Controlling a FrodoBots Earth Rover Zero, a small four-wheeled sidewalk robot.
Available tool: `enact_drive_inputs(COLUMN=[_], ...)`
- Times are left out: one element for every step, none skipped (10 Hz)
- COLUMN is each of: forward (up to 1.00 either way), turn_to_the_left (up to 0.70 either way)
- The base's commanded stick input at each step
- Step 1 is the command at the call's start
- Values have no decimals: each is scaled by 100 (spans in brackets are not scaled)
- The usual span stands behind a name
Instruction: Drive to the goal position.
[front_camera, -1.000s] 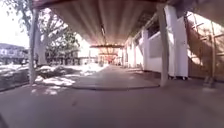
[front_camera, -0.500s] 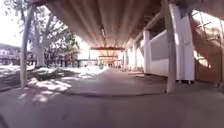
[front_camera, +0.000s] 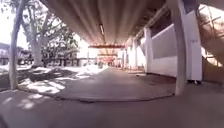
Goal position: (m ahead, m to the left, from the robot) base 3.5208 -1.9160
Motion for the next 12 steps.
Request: enact_drive_inputs(forward=[70, 70, 70, 70, 70, 70, 70, 70, 70, 70, 70, 70], turn_to_the_left=[0, 0, 0, 0, 0, 0, 0, 0, 0, 0, 0, 0])
